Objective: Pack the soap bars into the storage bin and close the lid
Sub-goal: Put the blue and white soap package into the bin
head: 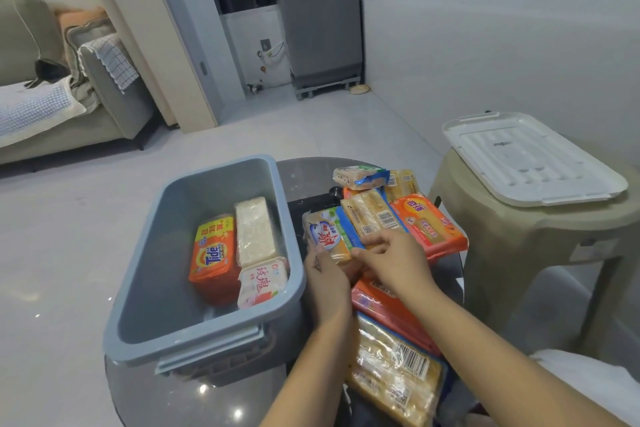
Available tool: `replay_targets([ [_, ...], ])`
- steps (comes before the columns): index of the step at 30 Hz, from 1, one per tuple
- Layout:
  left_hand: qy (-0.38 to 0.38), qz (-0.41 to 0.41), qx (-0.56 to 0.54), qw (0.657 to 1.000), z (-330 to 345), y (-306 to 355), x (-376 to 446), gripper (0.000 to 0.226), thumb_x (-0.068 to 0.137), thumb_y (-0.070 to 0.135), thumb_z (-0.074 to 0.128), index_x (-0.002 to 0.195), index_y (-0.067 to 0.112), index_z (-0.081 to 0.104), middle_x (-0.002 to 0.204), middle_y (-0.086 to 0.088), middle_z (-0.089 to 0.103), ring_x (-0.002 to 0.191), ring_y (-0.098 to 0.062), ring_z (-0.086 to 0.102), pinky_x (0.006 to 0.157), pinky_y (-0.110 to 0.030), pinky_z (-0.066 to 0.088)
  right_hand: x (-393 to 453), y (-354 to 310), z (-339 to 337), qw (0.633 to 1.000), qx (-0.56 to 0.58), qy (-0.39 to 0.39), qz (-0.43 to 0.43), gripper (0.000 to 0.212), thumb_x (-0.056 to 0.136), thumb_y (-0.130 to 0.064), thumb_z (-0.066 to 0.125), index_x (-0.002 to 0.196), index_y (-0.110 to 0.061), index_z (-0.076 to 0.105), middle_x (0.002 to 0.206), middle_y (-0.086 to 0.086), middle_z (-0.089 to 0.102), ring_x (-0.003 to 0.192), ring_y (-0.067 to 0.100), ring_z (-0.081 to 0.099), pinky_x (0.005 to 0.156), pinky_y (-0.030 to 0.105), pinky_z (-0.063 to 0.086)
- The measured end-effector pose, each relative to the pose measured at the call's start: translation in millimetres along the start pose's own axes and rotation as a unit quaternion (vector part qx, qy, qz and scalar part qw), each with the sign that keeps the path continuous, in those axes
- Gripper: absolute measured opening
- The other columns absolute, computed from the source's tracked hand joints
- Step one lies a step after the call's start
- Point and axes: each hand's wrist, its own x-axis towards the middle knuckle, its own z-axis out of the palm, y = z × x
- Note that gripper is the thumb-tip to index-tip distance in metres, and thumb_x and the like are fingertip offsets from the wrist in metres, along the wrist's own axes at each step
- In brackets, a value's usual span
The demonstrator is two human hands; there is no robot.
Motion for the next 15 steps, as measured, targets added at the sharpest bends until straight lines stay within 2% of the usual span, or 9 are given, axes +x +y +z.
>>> replay_targets([
  [3,0.023,0.01,-0.03,0.999,-1,0,-7,0.026,0.099,0.032,0.038,0.108,0.031,0.062,0.089,0.008,0.072,0.066,0.003,0.067,0.058,-0.017,0.05,-1,-1,-3,0.998,0.063,-0.014,0.012,0.027,0.076,-0.014,0.074,0.1,-0.006,0.064,0.08,0.014,0.071,0.075,0.031,0.07,0.077,0.046,0.057],
  [4,0.023,0.02,-0.033,0.999,-1,2,-10,0.025,0.099,0.035,0.039,0.106,0.033,0.063,0.086,0.012,0.072,0.063,0.007,0.066,0.054,-0.014,0.048,-1,-2,-6,0.997,0.077,-0.019,0.014,0.031,0.076,-0.014,0.074,0.103,-0.007,0.063,0.084,0.015,0.071,0.075,0.03,0.071,0.075,0.044,0.058],
  [6,0.004,0.056,-0.052,0.997,-1,7,-18,0.03,0.098,0.038,0.04,0.115,0.031,0.064,0.097,0.011,0.072,0.078,0.005,0.068,0.057,-0.011,0.05,-2,-4,-12,0.993,0.115,-0.033,0.015,0.037,0.076,-0.017,0.074,0.111,-0.011,0.061,0.092,0.013,0.071,0.075,0.024,0.071,0.063,0.031,0.059],
  [8,-0.017,0.096,-0.069,0.993,0,13,-24,0.035,0.098,0.036,0.041,0.126,0.026,0.06,0.114,0.006,0.07,0.094,-0.001,0.069,0.066,-0.012,0.055,-5,-7,-20,0.987,0.155,-0.049,0.001,0.032,0.077,-0.017,0.074,0.107,-0.014,0.065,0.083,0.004,0.075,0.069,0.015,0.072,0.053,0.021,0.055],
  [10,-0.03,0.117,-0.074,0.99,3,19,-29,0.036,0.098,0.034,0.042,0.129,0.025,0.059,0.119,0.004,0.069,0.102,-0.005,0.067,0.082,-0.024,0.057,-6,-8,-31,0.985,0.163,-0.045,-0.022,0.026,0.075,-0.019,0.075,0.1,-0.013,0.071,0.075,-0.002,0.076,0.069,0.01,0.072,0.057,0.021,0.055],
  [12,-0.046,0.119,-0.093,0.987,6,24,-36,0.034,0.098,0.032,0.044,0.127,0.023,0.061,0.11,0.005,0.073,0.099,-0.006,0.069,0.085,-0.031,0.057,-6,-9,-44,0.988,0.15,-0.019,-0.038,0.024,0.072,-0.027,0.077,0.094,-0.018,0.075,0.08,-0.002,0.076,0.077,0.011,0.071,0.068,0.026,0.056],
  [13,-0.054,0.119,-0.104,0.986,7,27,-40,0.033,0.098,0.031,0.045,0.125,0.022,0.062,0.102,0.006,0.075,0.094,-0.007,0.071,0.081,-0.03,0.058,-7,-9,-50,0.987,0.153,-0.011,-0.046,0.018,0.07,-0.03,0.078,0.087,-0.023,0.077,0.079,-0.004,0.076,0.076,0.009,0.071,0.067,0.024,0.056],
  [15,-0.072,0.12,-0.114,0.984,8,34,-48,0.031,0.097,0.03,0.046,0.12,0.022,0.065,0.094,0.007,0.077,0.088,-0.008,0.072,0.076,-0.028,0.059,-8,-13,-58,0.983,0.172,-0.003,-0.063,0.011,0.068,-0.031,0.079,0.077,-0.025,0.076,0.072,-0.01,0.075,0.067,0.0,0.069,0.054,0.014,0.05],
])
